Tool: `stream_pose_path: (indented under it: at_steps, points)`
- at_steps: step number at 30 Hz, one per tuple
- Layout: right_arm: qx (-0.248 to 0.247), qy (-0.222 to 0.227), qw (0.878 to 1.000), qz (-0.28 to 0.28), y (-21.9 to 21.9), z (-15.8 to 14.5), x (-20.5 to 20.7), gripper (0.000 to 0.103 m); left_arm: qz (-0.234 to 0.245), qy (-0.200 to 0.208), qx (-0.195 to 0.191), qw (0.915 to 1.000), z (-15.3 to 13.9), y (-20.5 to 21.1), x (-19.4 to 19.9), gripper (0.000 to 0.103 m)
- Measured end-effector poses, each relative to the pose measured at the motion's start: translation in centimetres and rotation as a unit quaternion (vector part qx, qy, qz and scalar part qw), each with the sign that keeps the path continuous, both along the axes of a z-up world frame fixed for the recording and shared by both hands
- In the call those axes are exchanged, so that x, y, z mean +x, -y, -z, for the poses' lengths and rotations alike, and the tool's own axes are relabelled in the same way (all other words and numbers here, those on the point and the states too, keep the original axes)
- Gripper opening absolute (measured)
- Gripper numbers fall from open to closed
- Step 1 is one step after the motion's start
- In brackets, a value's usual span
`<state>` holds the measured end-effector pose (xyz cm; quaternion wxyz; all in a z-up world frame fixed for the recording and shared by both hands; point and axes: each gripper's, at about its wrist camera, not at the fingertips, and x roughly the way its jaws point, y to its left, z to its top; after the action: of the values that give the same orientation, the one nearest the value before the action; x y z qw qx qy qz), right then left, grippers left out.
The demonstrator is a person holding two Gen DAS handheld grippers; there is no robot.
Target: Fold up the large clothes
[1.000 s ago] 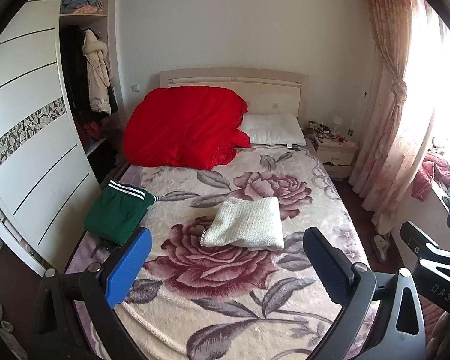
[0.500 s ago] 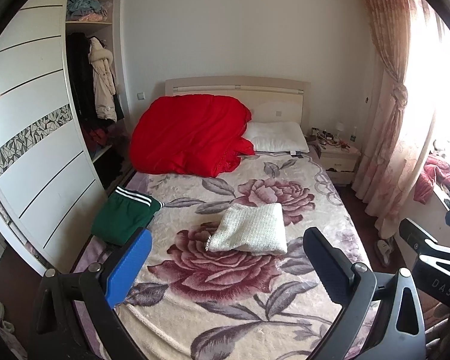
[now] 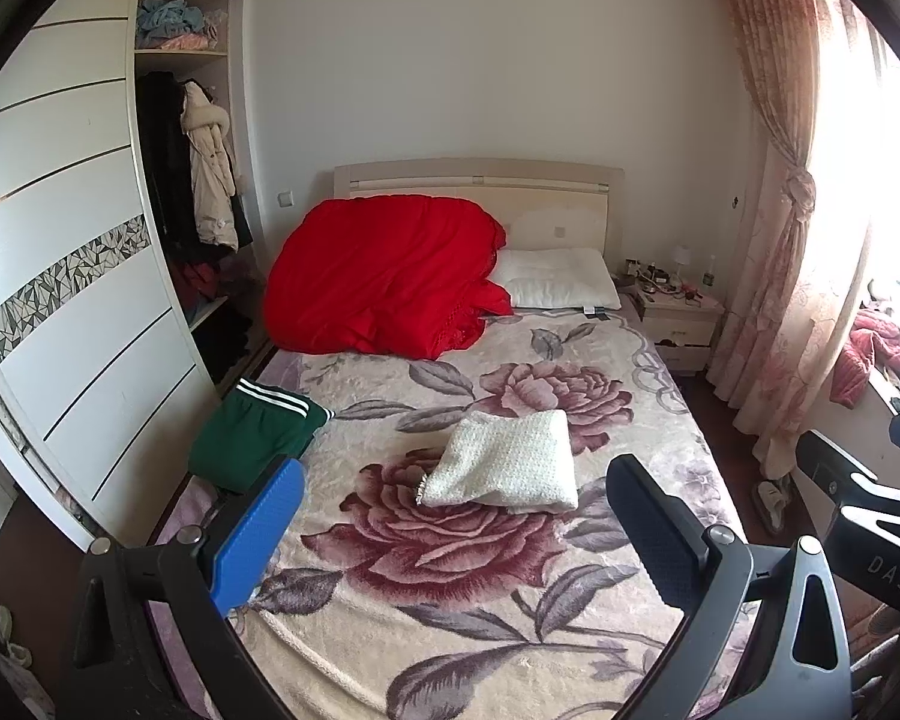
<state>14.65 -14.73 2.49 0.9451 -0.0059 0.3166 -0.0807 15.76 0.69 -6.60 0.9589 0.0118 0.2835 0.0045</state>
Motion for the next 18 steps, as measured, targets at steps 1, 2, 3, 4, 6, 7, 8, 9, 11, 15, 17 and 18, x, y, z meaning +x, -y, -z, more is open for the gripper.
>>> stream_pose_path:
  at_steps: [1,2,3,4,6,7,8,9,11,15,17,18]
  points:
    - [0.000,0.000,1.000,0.000,-0.10,-0.01,-0.11,0.103,-0.001,0.001,0.000,1.0000,-0.03,-0.03,-0.09,0.103]
    - [0.000,0.000,1.000,-0.001,-0.13,-0.05,-0.22,0.103,-0.002,0.002,-0.001,1.0000,-0.09,-0.07,-0.15,0.103]
    - [0.001,0.000,1.000,0.000,-0.14,-0.02,-0.32,0.103,-0.001,0.002,-0.002,1.0000,-0.12,-0.09,-0.20,0.103]
    - [0.002,0.001,1.000,-0.001,-0.13,-0.06,-0.23,0.103,-0.002,0.002,-0.002,1.0000,-0.12,-0.10,-0.26,0.103]
    - [0.003,0.000,1.000,-0.004,-0.13,-0.16,-0.09,0.103,-0.002,0.003,-0.003,1.0000,-0.18,-0.11,-0.24,0.103]
    - [0.004,0.000,1.000,-0.007,-0.08,-0.26,0.21,0.103,-0.002,0.003,-0.003,1.0000,-0.15,-0.13,-0.28,0.103]
    - [0.004,0.001,1.000,-0.008,-0.06,-0.34,0.32,0.103,-0.002,0.003,-0.002,1.0000,-0.17,-0.13,-0.34,0.103]
    - [0.005,0.001,1.000,-0.009,-0.02,-0.42,0.39,0.103,-0.002,0.004,0.000,1.0000,-0.19,-0.12,-0.36,0.103]
    - [0.004,0.002,1.000,-0.010,-0.01,-0.49,0.42,0.103,-0.001,0.005,0.001,1.0000,-0.32,-0.03,-0.35,0.103]
    - [0.004,0.004,1.000,-0.011,-0.05,-0.59,0.60,0.103,0.000,0.010,0.001,1.0000,-0.68,0.13,-0.61,0.103]
    - [0.005,0.006,1.000,-0.013,-0.23,-0.77,0.64,0.103,0.001,0.011,-0.001,0.9999,-0.74,0.17,-0.70,0.103]
    - [0.004,0.007,1.000,-0.014,-0.34,-0.87,0.65,0.103,0.000,0.011,0.000,0.9999,-0.81,0.29,-0.73,0.103]
